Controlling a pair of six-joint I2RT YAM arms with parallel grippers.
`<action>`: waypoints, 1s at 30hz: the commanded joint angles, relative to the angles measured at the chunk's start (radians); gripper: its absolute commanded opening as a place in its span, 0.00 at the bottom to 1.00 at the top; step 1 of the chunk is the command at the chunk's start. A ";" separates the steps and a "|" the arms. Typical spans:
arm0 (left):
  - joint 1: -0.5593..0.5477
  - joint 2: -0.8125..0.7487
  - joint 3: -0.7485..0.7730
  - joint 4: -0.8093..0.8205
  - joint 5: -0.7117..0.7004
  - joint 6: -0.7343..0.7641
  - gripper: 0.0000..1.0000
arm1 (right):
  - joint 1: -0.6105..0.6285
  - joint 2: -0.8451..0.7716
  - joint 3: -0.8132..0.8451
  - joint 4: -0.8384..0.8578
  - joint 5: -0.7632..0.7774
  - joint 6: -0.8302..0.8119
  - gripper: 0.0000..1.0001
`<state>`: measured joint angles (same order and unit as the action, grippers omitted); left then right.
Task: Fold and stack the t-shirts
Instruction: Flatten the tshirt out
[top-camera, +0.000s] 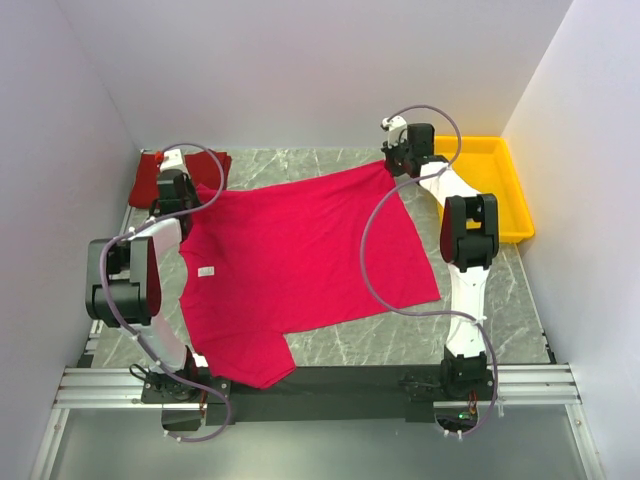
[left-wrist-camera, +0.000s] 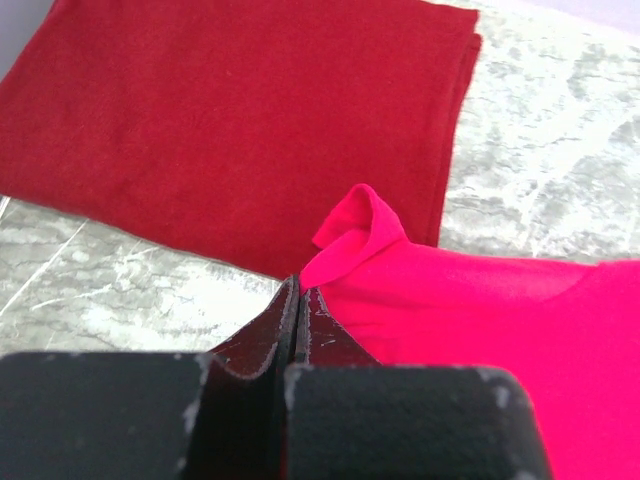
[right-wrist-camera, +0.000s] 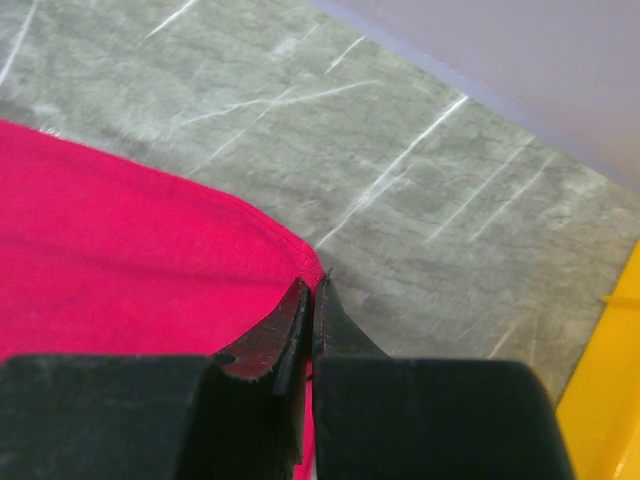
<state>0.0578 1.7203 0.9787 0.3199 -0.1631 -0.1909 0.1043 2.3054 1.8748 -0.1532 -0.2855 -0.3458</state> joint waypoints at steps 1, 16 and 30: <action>0.007 -0.062 -0.020 0.065 0.066 0.031 0.01 | -0.012 -0.084 -0.029 0.037 -0.076 -0.010 0.00; 0.069 -0.169 -0.123 0.102 0.186 0.094 0.01 | -0.064 -0.100 -0.040 0.075 -0.192 -0.024 0.00; 0.132 -0.215 -0.173 0.093 0.410 0.171 0.01 | -0.074 -0.100 -0.057 0.044 -0.230 -0.055 0.00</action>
<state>0.1802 1.5478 0.8162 0.3794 0.1806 -0.0586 0.0387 2.2852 1.8240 -0.1211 -0.4942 -0.3805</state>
